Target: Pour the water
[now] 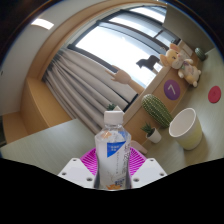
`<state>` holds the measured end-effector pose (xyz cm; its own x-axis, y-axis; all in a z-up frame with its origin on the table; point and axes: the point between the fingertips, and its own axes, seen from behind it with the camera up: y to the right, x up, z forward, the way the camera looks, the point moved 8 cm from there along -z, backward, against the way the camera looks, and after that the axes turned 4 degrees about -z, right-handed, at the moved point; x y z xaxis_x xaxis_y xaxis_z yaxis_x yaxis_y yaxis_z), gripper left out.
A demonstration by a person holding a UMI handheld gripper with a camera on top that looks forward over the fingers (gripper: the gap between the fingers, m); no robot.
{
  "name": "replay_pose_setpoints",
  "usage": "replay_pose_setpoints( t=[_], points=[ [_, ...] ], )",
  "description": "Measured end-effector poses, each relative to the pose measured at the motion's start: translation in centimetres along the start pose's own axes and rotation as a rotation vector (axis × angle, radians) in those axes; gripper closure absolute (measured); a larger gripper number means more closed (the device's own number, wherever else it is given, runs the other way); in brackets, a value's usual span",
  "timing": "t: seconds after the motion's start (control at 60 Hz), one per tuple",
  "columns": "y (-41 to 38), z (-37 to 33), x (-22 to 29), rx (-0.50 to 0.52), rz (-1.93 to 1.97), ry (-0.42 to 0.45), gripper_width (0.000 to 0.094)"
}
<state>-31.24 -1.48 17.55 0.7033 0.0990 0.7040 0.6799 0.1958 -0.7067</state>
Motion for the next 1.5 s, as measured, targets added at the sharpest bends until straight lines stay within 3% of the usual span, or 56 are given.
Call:
replay_pose_setpoints(
  t=[0.233,0.667,0.867,1.05,1.2,1.267,1.433,1.5],
  points=[
    [3.3,2.0,3.4,0.043,0.699,0.121,0.0581],
    [6.8,3.5,6.8,0.131,1.454,0.363,0.0583],
    [7.8,3.5,6.0,0.11,1.556,0.374,0.0578],
    [5.4,3.7,7.3,0.103,1.272,0.294,0.058],
    [1.1,4.0,10.4,0.121,0.658,0.159,0.0582],
    [0.0,4.0,12.0,0.118,0.326,0.139,0.0581],
    [-0.8,2.3,17.3,0.014,-0.349,0.103,0.0581],
    [-0.3,1.9,19.4,-0.091,-0.552,0.087,0.0581]
  ],
)
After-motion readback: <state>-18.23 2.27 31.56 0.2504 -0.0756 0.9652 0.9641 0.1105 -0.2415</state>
